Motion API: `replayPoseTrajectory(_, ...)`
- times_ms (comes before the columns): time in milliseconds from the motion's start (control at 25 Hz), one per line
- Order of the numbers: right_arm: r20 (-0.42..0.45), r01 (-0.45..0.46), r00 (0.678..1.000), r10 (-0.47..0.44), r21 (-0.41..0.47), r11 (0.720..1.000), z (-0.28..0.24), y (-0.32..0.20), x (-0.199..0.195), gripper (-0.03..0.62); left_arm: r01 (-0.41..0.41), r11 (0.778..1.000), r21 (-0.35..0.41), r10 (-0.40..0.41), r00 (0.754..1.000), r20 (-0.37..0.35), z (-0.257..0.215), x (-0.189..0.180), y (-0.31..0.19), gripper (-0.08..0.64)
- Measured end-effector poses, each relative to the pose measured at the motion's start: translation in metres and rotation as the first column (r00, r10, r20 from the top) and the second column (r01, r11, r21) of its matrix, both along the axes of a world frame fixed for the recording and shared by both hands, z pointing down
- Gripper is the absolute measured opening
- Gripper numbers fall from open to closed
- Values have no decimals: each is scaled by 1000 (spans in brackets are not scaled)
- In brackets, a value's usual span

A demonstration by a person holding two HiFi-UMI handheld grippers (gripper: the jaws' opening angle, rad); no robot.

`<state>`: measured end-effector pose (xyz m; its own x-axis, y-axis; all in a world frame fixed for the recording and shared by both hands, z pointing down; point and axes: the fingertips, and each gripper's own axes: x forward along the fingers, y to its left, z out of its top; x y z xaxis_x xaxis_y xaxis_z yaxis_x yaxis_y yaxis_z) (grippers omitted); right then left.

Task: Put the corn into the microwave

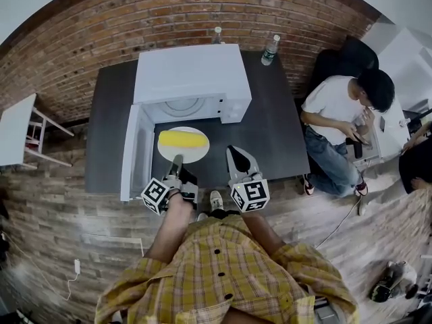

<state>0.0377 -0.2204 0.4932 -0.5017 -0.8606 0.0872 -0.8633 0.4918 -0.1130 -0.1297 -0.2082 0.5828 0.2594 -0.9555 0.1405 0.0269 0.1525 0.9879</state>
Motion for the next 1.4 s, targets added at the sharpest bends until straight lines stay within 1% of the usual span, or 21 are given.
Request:
replayPoseTrajectory(200, 5, 30, 1000, -30, -8, 1000, 6, -20, -4, 5, 15, 1000, -2, -15, 1000, -13, 5, 2, -22, 31)
replayPoseTrajectory(320, 4, 36, 999, -36, -5, 999, 7, -31, -7, 5, 16, 1000, -15, -16, 1000, -4, 12, 1, -31, 31)
replayPoseTrajectory(520, 2, 56, 998, -56, -12, 998, 11, -47, -13, 5, 30, 999, -32, -30, 999, -12, 23, 1, -47, 31)
replayPoseTrajectory(840, -4, 58, 998, -59, -27, 998, 19, -65, -12, 5, 40, 998, -52, -42, 999, -23, 41, 1, -71, 31)
replayPoseTrajectory(1000, 2, 65, 998, -65, -36, 997, 21, -71, -13, 5, 43, 997, -60, -43, 999, 0, 51, 1, -79, 31)
replayPoseTrajectory(1160, -3, 71, 997, -72, -38, 997, 23, -76, -13, 5, 61, 995, -76, -62, 998, -4, 62, -1, -85, 31)
replayPoseTrajectory(1400, -12, 70, 997, -70, -49, 996, 27, -84, -8, 5, 73, 994, -83, -72, 997, 20, 72, -4, -103, 32)
